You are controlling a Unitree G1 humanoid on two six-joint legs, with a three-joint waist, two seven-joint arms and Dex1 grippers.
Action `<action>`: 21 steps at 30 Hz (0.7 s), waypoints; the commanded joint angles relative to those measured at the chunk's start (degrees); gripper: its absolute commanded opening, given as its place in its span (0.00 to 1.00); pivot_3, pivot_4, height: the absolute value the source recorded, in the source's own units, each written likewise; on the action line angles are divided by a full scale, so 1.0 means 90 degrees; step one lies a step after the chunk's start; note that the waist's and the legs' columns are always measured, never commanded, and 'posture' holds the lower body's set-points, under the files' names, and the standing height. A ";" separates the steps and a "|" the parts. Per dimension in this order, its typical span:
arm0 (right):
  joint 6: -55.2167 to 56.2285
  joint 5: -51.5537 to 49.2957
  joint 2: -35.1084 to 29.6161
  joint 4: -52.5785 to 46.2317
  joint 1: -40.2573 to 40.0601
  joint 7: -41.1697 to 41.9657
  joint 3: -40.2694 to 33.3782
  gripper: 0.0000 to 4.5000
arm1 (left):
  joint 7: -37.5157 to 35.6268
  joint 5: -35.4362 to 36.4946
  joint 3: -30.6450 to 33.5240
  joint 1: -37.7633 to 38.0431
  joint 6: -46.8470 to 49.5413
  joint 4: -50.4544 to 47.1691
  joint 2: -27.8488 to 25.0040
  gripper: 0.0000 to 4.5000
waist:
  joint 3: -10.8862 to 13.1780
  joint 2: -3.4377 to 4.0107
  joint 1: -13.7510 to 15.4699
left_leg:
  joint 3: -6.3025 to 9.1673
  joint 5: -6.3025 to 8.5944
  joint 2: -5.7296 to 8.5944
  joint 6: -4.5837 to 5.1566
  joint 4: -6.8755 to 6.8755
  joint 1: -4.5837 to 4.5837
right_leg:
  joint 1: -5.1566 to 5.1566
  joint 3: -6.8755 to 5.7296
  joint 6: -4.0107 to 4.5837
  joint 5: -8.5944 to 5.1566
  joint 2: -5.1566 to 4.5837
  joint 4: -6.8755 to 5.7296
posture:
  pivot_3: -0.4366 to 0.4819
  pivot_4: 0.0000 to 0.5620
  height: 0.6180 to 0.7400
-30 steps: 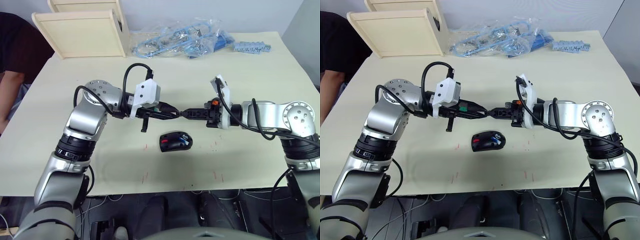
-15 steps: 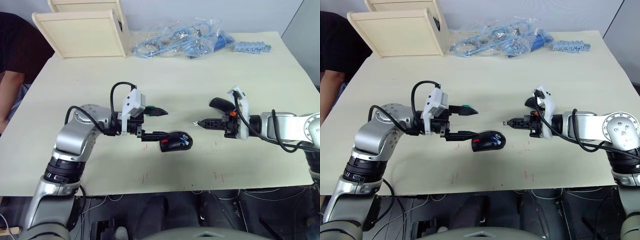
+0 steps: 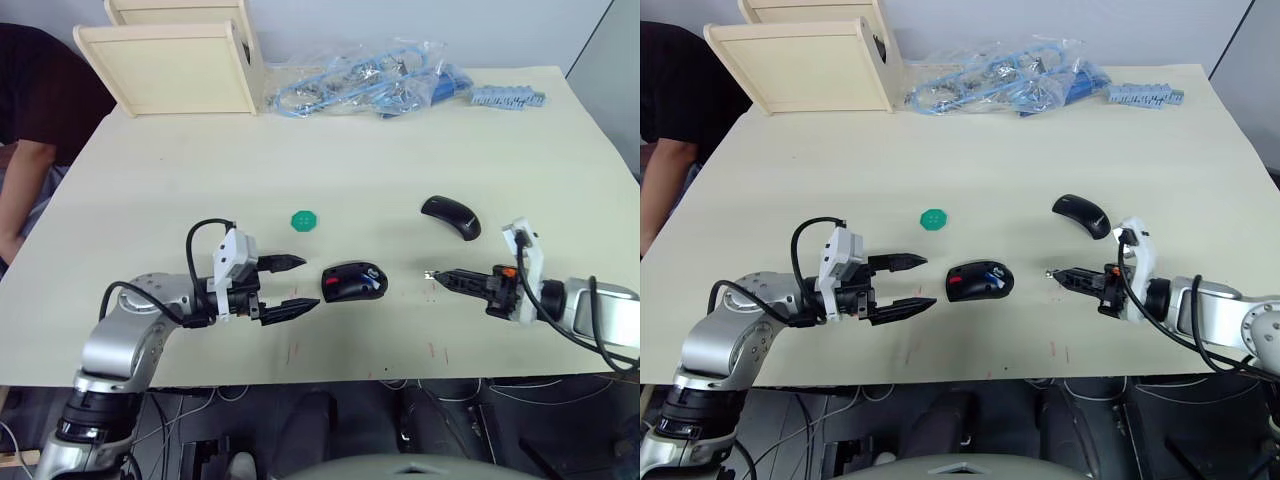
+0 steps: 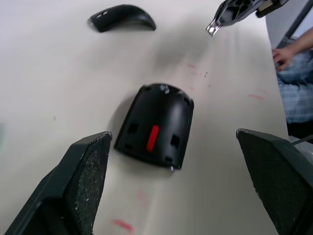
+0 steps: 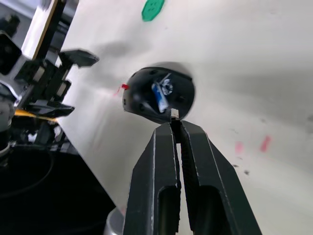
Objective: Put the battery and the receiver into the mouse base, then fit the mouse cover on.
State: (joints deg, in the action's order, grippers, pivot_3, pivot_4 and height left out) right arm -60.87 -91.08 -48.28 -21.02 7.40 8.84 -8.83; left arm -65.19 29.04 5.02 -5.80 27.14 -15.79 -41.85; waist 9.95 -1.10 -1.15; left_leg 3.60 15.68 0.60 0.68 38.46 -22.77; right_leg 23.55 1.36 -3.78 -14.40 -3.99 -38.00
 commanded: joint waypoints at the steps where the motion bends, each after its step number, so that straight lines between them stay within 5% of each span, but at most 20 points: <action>1: 0.0211 0.0388 -0.0052 -0.0153 -0.0357 0.0585 -0.0450 0.00 | 0.0135 0.0064 0.0326 0.0298 -0.0303 -0.0242 0.0019 0.96 | 0.0000 0.0000 0.0025 | -0.0001 0.0000 0.0000 0.0000 0.0000 0.0002 | -0.0001 0.0001 0.0000 0.0000 0.0001 0.0000 | 0.48 0.27 1.00; 10: 0.0197 0.1027 -0.0125 -0.0207 -0.0976 0.1320 -0.0871 0.00 | 0.0050 -0.0014 0.0367 0.0523 -0.0743 -0.0033 -0.0141 0.96 | 0.0000 0.0000 0.0050 | -0.0004 0.0000 0.0000 0.0000 0.0001 0.0003 | -0.0004 0.0002 0.0001 0.0001 0.0002 0.0001 | 0.48 0.27 1.00; 21: 0.0089 0.1156 -0.0308 -0.0425 -0.1502 0.1674 -0.1440 0.00 | -0.0673 -0.0595 -0.0842 -0.1142 -0.0962 0.0877 -0.0277 0.96 | -0.0001 0.0000 0.0052 | -0.0013 0.0000 0.0015 0.0000 0.0001 0.0004 | -0.0012 -0.0011 0.0001 0.0001 0.0003 0.0003 | 0.48 0.27 1.00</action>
State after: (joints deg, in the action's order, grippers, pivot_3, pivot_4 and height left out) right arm -59.92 -79.52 -50.33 -22.79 -5.93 23.34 -19.41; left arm -70.50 24.66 -1.45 -14.71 19.51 -7.98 -44.34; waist 9.95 -1.10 -0.69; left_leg 3.47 15.68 0.74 0.68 38.48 -22.74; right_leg 23.44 1.25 -3.77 -14.40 -3.95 -37.99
